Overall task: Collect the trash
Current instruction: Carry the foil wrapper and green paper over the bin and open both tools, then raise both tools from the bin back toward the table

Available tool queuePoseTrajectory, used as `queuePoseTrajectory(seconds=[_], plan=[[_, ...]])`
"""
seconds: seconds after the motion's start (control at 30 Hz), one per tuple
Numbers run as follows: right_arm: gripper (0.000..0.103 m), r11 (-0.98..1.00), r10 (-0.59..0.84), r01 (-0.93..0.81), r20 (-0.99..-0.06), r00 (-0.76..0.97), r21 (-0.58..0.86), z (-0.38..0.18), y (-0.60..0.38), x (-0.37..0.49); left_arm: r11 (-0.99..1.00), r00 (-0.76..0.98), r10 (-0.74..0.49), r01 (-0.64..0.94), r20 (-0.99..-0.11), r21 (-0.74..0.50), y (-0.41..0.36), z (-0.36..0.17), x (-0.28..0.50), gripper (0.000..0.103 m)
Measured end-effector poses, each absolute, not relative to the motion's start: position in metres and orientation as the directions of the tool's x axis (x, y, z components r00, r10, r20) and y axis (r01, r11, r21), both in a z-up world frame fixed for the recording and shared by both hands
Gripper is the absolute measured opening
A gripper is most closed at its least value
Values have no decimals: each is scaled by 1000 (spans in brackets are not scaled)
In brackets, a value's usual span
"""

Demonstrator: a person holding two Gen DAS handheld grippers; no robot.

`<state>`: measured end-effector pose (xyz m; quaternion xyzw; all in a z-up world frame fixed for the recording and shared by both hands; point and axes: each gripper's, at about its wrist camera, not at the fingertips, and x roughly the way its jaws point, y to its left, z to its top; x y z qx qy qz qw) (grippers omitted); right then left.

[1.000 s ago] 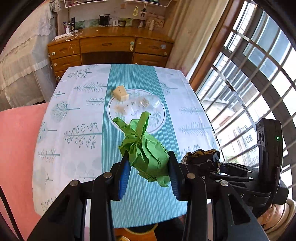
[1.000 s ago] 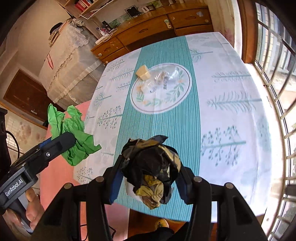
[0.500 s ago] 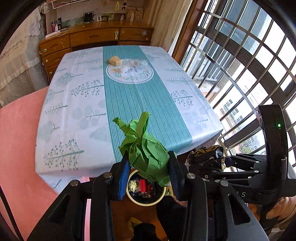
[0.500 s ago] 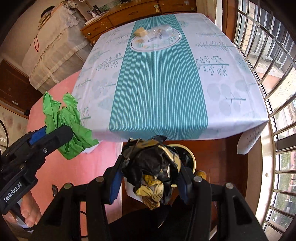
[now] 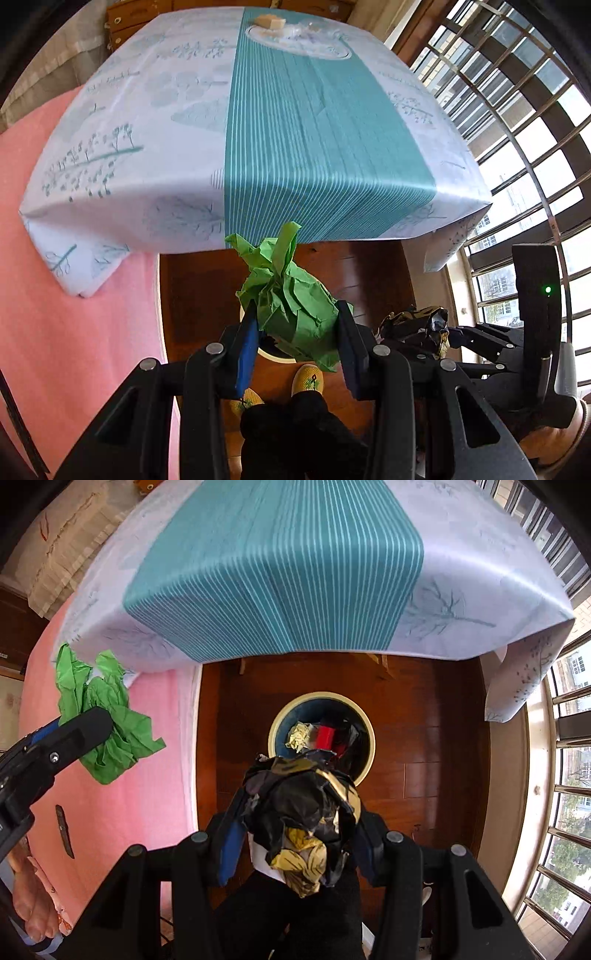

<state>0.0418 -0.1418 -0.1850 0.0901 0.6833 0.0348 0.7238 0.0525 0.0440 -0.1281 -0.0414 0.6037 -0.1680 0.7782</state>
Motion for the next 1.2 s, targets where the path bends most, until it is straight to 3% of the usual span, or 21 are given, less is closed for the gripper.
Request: queuePoseTrajectory(seconds=[0.23,0.57,0.63,0.67,0.7,0.73,1.2], plan=[[51,969,200,141,-980,16,201,-295,-153,43,953,122,-303,66,-945,-297,41,-240,49,37],[56,939,249,238,-968,26,248,-409,-167,61,956,84,-290,61,-953,-285,10,-364,64,40],[59,926,267,269,-963,26,264,-423,-172,64,956,64,-290,67,-955,-286,6,-380,68,50],[64,921,270,283,-962,26,266,-427,-174,65,958,50,-283,70,-958,-279,2,-387,69,67],[71,917,275,292,-961,27,271,-431,-176,65,960,42,-275,68,-961,-272,2,-393,69,85],[73,914,279,299,-960,29,275,-434,-177,66,961,37,-270,65,-962,-268,2,-397,69,88],[74,915,270,303,-962,26,265,-422,-175,57,986,71,-169,18,-983,-168,25,-383,58,89]])
